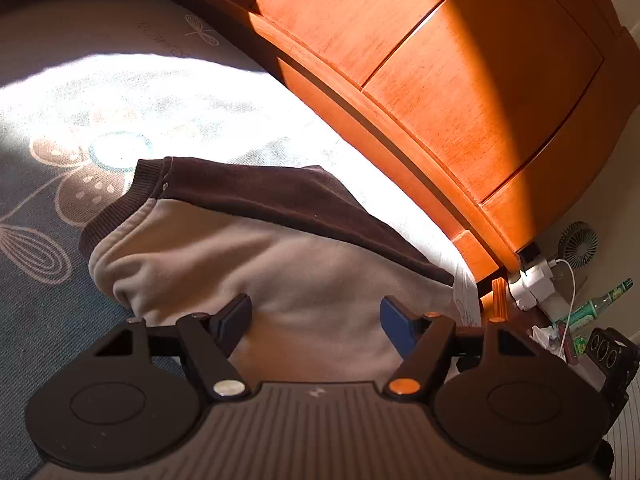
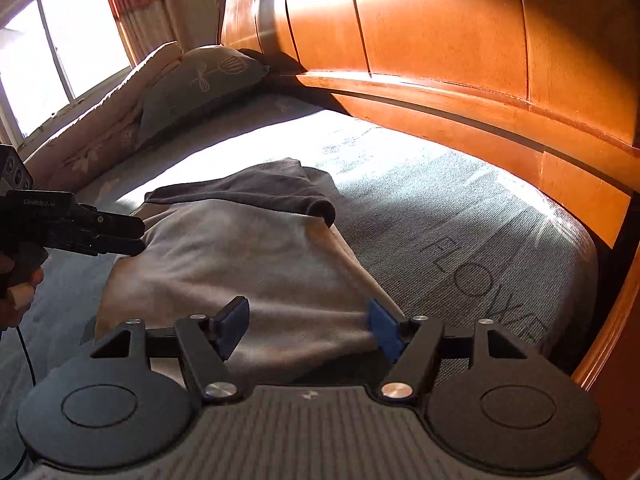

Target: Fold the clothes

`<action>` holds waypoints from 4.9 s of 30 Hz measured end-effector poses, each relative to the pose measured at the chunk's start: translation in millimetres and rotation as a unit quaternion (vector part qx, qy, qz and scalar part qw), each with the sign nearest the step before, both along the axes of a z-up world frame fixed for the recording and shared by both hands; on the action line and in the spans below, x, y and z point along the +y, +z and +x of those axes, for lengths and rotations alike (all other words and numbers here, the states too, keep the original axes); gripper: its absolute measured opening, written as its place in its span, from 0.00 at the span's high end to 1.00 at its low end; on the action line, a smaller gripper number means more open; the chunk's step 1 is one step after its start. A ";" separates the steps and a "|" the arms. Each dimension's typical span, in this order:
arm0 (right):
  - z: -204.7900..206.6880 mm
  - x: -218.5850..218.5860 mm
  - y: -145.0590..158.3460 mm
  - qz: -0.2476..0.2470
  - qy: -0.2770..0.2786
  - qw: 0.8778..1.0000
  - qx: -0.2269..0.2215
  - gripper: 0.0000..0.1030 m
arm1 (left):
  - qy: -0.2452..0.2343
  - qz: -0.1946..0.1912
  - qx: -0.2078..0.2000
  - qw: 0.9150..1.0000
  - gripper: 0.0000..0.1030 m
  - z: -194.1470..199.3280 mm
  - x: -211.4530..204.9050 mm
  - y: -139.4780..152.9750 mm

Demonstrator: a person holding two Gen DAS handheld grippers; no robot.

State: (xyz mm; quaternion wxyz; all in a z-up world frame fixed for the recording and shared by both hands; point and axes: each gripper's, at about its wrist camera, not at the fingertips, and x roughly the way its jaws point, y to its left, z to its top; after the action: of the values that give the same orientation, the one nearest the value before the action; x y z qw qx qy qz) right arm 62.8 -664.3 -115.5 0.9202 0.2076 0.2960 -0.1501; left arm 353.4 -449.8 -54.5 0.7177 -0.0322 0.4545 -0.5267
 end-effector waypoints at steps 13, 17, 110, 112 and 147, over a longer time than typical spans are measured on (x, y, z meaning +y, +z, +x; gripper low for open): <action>2.4 4.1 0.3 -0.013 0.008 1.000 0.003 0.27 | 0.114 -0.014 0.006 0.993 0.30 66.4 10.7 -3.6; 1.4 7.7 3.6 -0.015 0.010 1.000 -0.002 0.27 | 0.140 -0.020 0.049 0.989 0.25 58.0 55.9 3.7; -71.4 279.3 118.6 -0.054 0.065 0.996 0.041 0.00 | 0.211 0.113 -0.251 0.938 0.02 -264.2 271.7 105.8; -71.3 282.0 118.7 -0.057 0.062 0.996 0.041 0.00 | 0.208 0.113 -0.252 0.938 0.02 -267.3 273.1 105.3; -66.4 283.4 115.7 -0.054 0.062 0.995 0.048 0.00 | 0.204 0.143 -0.246 0.937 0.02 -269.3 265.5 98.0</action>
State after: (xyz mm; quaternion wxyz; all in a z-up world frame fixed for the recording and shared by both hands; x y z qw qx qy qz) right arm -3.6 -381.0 0.2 0.9223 0.1312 0.3437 -0.1183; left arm 84.1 -184.3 43.5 0.8960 0.1092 0.3183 -0.2898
